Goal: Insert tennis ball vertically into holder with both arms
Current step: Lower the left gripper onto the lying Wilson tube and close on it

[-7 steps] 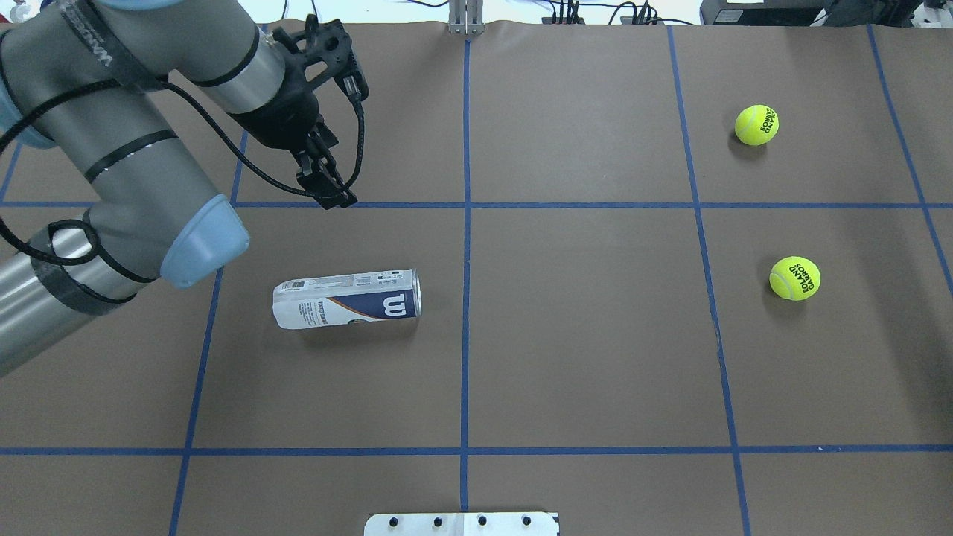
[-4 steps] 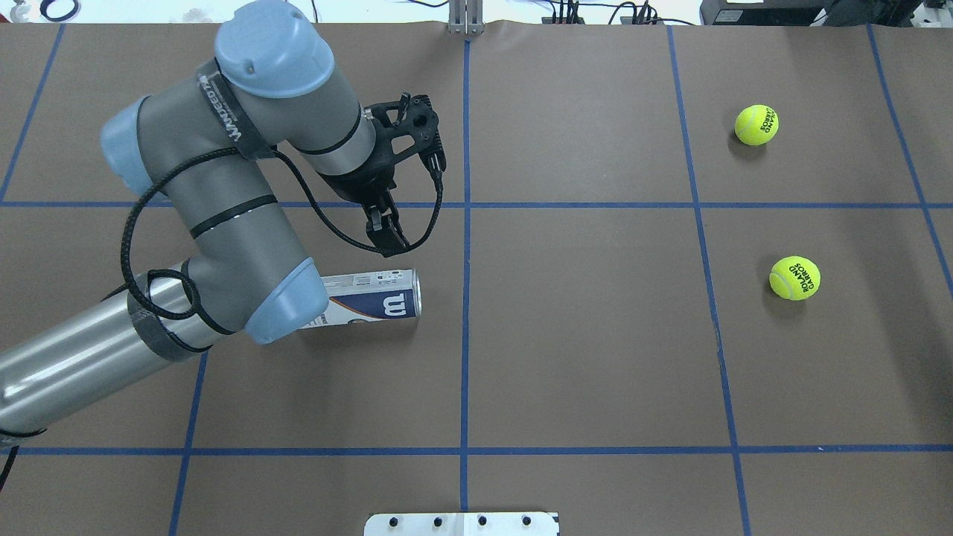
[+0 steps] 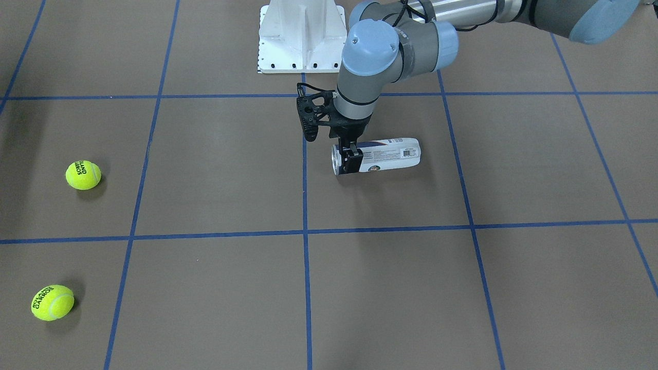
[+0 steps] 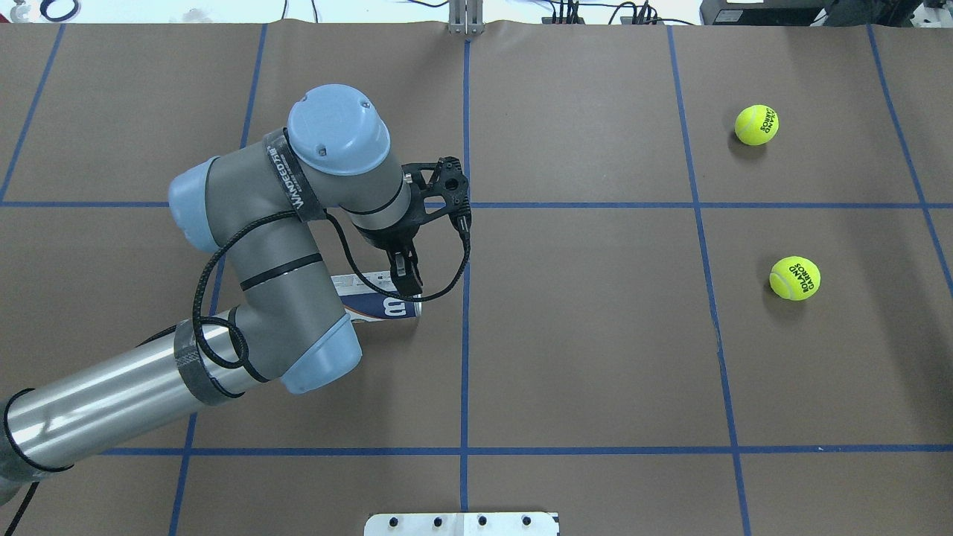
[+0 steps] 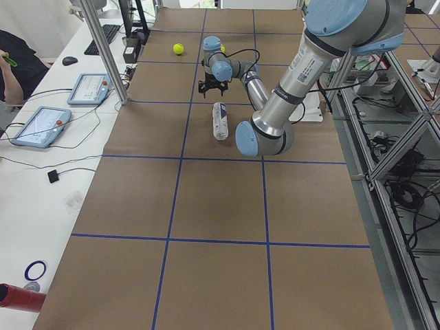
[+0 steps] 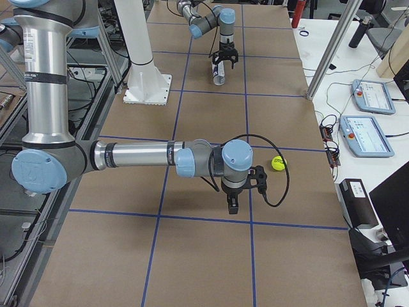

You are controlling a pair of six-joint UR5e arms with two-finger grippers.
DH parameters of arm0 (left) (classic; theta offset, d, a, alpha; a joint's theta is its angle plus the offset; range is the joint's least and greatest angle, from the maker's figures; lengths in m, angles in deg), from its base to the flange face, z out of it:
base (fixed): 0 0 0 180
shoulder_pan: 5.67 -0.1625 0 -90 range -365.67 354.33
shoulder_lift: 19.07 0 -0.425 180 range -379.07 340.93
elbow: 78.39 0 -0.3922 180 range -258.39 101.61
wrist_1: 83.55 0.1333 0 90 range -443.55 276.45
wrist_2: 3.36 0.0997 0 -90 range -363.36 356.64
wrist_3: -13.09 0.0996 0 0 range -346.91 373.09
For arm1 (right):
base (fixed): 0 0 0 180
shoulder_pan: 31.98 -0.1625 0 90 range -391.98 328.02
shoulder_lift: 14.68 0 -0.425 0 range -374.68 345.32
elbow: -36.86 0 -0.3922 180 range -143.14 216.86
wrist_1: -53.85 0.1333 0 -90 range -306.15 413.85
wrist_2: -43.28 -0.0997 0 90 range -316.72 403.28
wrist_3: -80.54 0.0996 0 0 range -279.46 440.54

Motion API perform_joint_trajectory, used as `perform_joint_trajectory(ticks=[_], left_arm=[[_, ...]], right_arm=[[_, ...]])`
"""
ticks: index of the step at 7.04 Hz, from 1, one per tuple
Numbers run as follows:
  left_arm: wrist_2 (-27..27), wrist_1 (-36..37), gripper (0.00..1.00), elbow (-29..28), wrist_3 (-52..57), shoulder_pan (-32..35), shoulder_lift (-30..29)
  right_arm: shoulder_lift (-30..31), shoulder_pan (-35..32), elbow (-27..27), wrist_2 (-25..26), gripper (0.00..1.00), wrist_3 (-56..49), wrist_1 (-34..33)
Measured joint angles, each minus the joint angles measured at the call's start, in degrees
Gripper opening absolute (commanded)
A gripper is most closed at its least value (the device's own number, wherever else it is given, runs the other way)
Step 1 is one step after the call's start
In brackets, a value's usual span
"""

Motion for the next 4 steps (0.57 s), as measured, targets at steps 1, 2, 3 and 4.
perform_joint_trajectory(ticks=[1,2,3,4], left_arm=[[0.4,0.0,0.99,-0.4,0.0,-0.8,0.0],[0.7,-0.2,0.99,-1.1,0.0,-1.4,0.0],[1.5,-0.5,0.99,-1.9,0.1,-1.8,0.0],[2.7,-0.7,0.99,-2.6,0.4,-2.3,0.0]], right_arm=[[0.0,0.0,0.0,0.0,0.99,0.0,0.0],[0.0,0.0,0.1,0.0,1.00,0.0,-0.1],[0.0,0.0,0.1,0.0,0.99,0.0,-0.1],[0.0,0.0,0.2,0.0,1.00,0.0,-0.1]])
